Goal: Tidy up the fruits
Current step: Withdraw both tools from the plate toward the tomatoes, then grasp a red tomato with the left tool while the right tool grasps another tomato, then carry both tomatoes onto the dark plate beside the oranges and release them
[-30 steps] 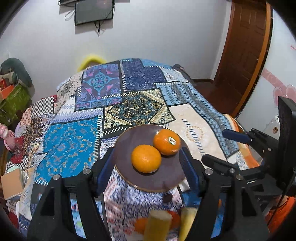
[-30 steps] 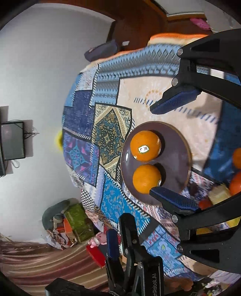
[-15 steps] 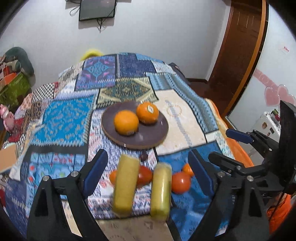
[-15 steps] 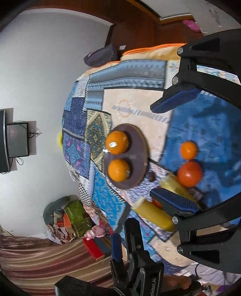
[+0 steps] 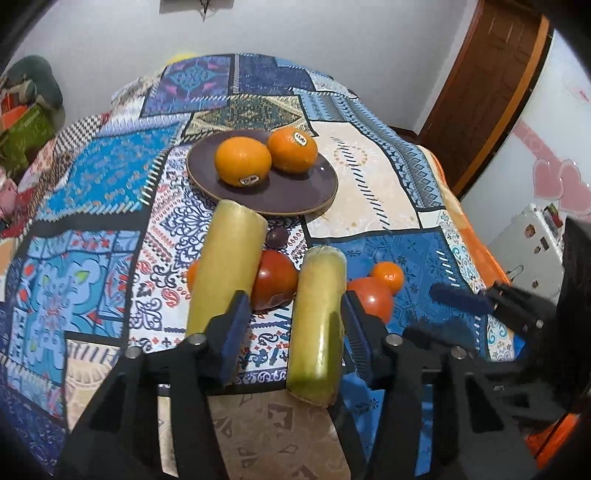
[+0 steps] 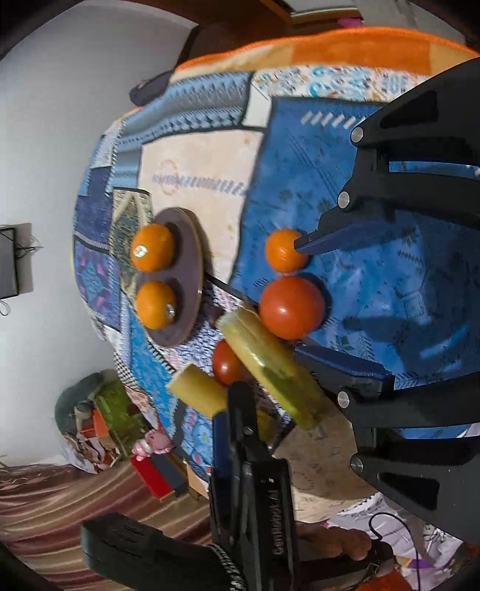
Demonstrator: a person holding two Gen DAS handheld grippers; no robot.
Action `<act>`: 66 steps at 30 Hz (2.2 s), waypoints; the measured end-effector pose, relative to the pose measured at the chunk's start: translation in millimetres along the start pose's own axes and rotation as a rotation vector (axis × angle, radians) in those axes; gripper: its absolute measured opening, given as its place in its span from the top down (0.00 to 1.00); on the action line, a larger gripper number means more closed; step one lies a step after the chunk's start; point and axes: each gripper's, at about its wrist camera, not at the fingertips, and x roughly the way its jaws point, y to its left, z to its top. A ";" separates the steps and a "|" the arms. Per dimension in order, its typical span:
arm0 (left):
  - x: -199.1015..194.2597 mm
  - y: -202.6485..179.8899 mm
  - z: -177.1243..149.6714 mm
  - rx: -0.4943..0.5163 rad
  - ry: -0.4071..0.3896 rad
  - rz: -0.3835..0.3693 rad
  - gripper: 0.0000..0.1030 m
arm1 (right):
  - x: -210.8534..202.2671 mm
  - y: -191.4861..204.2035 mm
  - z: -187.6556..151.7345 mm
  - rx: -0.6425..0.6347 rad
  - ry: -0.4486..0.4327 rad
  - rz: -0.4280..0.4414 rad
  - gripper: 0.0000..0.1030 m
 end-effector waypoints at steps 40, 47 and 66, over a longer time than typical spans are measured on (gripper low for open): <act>66.9 24.2 41.9 -0.042 0.070 0.009 0.46 | 42.4 -1.5 5.1 0.067 0.083 0.071 0.55; 74.5 19.6 43.6 -0.001 0.096 -0.020 0.57 | 34.0 -8.8 9.5 0.086 0.054 0.043 0.55; 3.4 29.6 62.0 0.024 -0.059 0.037 0.57 | 5.4 -18.4 62.2 0.078 -0.097 -0.011 0.55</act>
